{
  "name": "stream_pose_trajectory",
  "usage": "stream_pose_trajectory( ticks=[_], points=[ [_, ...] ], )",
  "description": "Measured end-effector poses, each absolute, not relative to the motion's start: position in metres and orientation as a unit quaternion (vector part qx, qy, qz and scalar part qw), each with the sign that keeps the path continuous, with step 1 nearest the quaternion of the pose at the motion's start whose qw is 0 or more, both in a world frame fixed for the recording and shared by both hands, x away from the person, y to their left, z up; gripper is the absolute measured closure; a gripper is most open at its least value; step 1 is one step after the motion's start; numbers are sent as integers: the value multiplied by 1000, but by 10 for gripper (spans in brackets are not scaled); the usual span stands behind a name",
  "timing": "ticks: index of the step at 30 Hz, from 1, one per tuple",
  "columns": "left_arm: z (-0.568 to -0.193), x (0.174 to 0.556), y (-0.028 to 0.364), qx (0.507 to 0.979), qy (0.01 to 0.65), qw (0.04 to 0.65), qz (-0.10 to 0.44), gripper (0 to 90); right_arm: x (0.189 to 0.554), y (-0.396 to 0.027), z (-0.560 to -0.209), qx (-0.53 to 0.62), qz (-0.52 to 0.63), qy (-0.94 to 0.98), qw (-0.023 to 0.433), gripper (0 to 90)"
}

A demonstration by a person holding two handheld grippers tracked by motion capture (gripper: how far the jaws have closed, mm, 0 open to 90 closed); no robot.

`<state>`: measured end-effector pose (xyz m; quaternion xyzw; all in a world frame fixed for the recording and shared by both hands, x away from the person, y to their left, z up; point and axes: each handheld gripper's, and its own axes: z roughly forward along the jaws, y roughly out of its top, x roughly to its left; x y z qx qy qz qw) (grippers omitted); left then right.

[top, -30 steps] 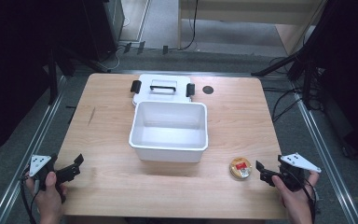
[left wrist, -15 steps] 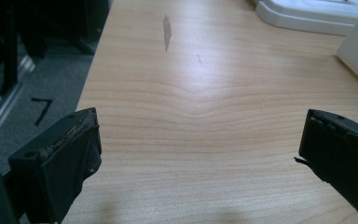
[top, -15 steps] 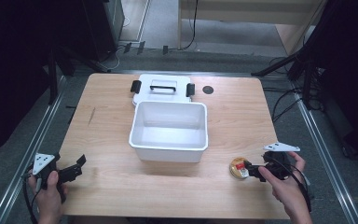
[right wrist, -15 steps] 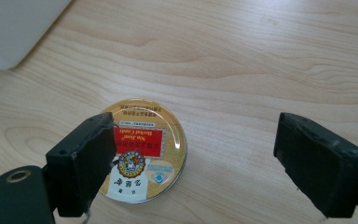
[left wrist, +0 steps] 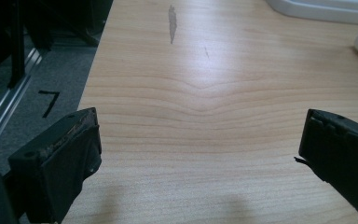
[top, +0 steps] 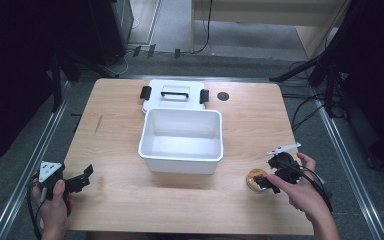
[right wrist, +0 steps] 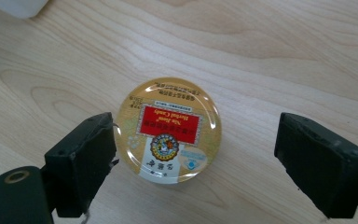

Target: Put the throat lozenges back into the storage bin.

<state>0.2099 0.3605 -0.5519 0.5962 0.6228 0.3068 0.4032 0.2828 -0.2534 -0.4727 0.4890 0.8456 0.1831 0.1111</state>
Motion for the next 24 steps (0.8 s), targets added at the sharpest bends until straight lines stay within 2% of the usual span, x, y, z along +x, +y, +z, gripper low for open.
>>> stream_pose_trajectory(
  ticks=[16, 24],
  points=[
    [-552, 208, 367, 576, 604, 447, 321, 0, 303, -238, -486, 499, 101, 859, 57, 100],
    [-552, 208, 365, 578, 605, 442, 323, 0, 306, -230, -494, 501, 69, 862, 43, 31]
  ],
)
